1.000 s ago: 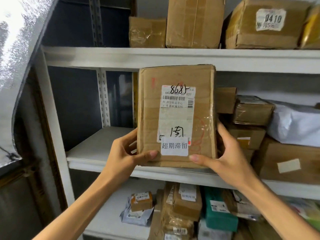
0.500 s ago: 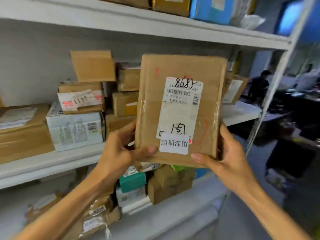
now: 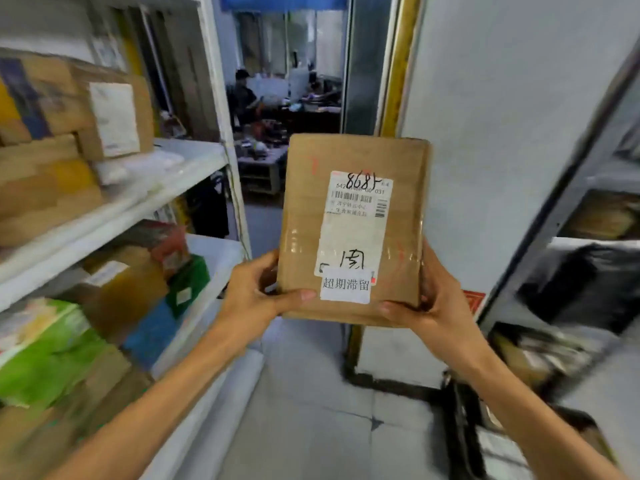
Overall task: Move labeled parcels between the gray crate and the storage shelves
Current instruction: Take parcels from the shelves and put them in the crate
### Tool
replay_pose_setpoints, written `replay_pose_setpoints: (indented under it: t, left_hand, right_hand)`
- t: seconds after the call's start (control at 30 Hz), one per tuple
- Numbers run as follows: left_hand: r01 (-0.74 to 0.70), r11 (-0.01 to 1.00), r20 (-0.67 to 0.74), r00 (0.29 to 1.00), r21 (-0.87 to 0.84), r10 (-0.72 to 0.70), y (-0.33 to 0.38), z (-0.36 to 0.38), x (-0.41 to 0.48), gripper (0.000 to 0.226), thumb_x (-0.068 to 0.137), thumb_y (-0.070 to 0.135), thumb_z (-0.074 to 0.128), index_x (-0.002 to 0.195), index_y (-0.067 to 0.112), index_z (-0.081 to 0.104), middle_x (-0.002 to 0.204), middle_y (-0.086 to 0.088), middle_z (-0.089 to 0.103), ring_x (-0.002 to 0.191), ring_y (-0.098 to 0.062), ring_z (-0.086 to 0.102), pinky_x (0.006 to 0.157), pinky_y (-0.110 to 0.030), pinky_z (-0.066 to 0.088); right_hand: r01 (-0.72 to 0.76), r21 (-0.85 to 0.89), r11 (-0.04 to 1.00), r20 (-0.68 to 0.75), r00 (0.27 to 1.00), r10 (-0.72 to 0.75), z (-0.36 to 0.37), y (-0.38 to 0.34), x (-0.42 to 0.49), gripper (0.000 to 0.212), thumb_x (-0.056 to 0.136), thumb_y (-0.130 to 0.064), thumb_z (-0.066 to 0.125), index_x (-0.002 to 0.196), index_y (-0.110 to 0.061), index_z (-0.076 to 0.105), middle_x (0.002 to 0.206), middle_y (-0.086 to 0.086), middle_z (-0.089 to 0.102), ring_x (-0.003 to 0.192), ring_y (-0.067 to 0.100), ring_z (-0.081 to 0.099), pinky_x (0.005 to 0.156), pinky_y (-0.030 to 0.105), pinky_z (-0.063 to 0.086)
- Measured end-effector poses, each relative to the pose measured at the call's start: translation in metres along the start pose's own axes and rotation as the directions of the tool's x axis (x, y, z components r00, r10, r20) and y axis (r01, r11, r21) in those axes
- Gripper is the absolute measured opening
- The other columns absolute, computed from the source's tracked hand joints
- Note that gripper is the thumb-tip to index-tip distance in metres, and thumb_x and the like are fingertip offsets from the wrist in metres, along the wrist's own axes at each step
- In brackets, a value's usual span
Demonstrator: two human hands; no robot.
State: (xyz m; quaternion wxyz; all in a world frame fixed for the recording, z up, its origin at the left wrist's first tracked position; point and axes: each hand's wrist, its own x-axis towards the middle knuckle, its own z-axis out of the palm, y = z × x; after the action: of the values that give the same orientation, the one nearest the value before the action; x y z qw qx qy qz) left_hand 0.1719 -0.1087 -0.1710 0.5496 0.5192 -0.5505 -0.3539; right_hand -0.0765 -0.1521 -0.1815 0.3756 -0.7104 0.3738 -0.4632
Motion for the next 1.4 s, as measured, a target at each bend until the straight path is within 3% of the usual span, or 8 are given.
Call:
replay_pose_setpoints:
  t: [0.17, 0.37, 0.67, 0.77, 0.93, 1.03, 1.2, 1.4]
  left_hand:
    - [0.016, 1.000, 0.245, 0.969, -0.019, -0.011, -0.029, 0.088, 0.065, 0.057, 0.057, 0.014, 0.087, 0.110, 0.014, 0.067, 0.103, 0.005, 0.075, 0.098, -0.011, 0.069, 0.080, -0.026, 0.055]
    - [0.090, 0.994, 0.541, 0.840, -0.067, -0.040, -0.064, 0.198, 0.119, 0.065, 0.060, 0.003, 0.087, 0.120, 0.007, 0.063, 0.105, -0.001, 0.074, 0.099, -0.018, 0.070, 0.081, -0.028, 0.057]
    - [0.081, 0.997, 0.883, 0.467, 0.008, -0.045, -0.114, 0.351, 0.190, 0.051, 0.068, 0.008, 0.085, 0.115, 0.019, 0.067, 0.109, 0.003, 0.073, 0.103, -0.017, 0.068, 0.089, -0.039, 0.056]
    - [0.089, 0.995, 0.933, 0.354, 0.034, -0.064, -0.123, 0.401, 0.201, 0.048, 0.067, 0.008, 0.085, 0.111, 0.018, 0.067, 0.104, 0.003, 0.074, 0.099, -0.017, 0.069, 0.083, -0.036, 0.058]
    - [0.103, 0.992, 0.981, 0.168, 0.076, -0.093, -0.145, 0.480, 0.202, 0.046, 0.070, 0.003, 0.082, 0.112, 0.012, 0.067, 0.106, -0.003, 0.074, 0.102, -0.020, 0.069, 0.089, -0.042, 0.056]
    - [0.107, 0.990, 0.992, 0.071, 0.097, -0.105, -0.156, 0.535, 0.197, 0.044, 0.070, 0.000, 0.080, 0.108, 0.017, 0.066, 0.106, -0.002, 0.074, 0.102, -0.019, 0.069, 0.089, -0.039, 0.056]
    - [0.112, 0.980, 0.986, 0.004, 0.167, -0.169, -0.173, 0.628, 0.198, 0.047, 0.066, -0.001, 0.082, 0.105, 0.020, 0.066, 0.105, -0.001, 0.074, 0.104, -0.021, 0.068, 0.092, -0.038, 0.054]
    - [0.083, 0.962, 0.966, -0.036, 0.260, -0.257, -0.200, 0.719, 0.211, 0.065, 0.067, 0.002, 0.082, 0.127, 0.006, 0.058, 0.116, -0.004, 0.068, 0.109, -0.019, 0.064, 0.094, -0.034, 0.053]
  right_hand:
    - [-0.134, -0.056, 0.989, -0.171, 0.978, 0.123, -0.068, 0.047, -0.016, 0.104, 0.069, -0.017, 0.079, 0.152, -0.034, 0.020, 0.137, -0.004, 0.056, 0.122, 0.025, 0.057, 0.091, 0.052, 0.053]
    - [-0.303, -0.088, 0.949, -0.424, 0.873, 0.239, -0.125, 0.087, -0.049, 0.101, 0.076, -0.007, 0.080, 0.153, -0.031, 0.019, 0.140, -0.006, 0.053, 0.122, 0.012, 0.056, 0.090, 0.038, 0.056]
    - [-0.533, 0.115, 0.838, -0.784, 0.469, 0.407, -0.156, 0.151, -0.076, 0.115, 0.056, -0.047, 0.081, 0.152, -0.036, 0.019, 0.138, -0.011, 0.052, 0.124, 0.010, 0.053, 0.096, 0.041, 0.053]
    - [-0.574, 0.164, 0.802, -0.845, 0.337, 0.415, -0.170, 0.168, -0.085, 0.115, 0.057, -0.043, 0.081, 0.153, -0.036, 0.019, 0.140, -0.006, 0.050, 0.125, 0.015, 0.052, 0.096, 0.044, 0.052]
    - [-0.610, 0.225, 0.760, -0.885, 0.197, 0.421, -0.204, 0.195, -0.106, 0.108, 0.071, -0.007, 0.083, 0.154, -0.032, 0.018, 0.139, -0.006, 0.051, 0.125, 0.015, 0.052, 0.098, 0.041, 0.052]
    - [-0.617, 0.283, 0.734, -0.894, 0.107, 0.435, -0.232, 0.219, -0.122, 0.110, 0.067, -0.012, 0.084, 0.154, -0.032, 0.018, 0.139, -0.006, 0.052, 0.124, 0.014, 0.053, 0.097, 0.045, 0.052]
    - [-0.628, 0.352, 0.694, -0.886, 0.016, 0.463, -0.290, 0.269, -0.138, 0.111, 0.069, -0.009, 0.084, 0.154, -0.034, 0.016, 0.140, -0.009, 0.052, 0.123, 0.009, 0.054, 0.101, 0.040, 0.049]
    - [-0.636, 0.421, 0.647, -0.855, -0.041, 0.516, -0.356, 0.331, -0.142, 0.113, 0.064, -0.017, 0.084, 0.153, -0.035, 0.017, 0.135, -0.010, 0.057, 0.118, 0.009, 0.058, 0.098, 0.036, 0.051]
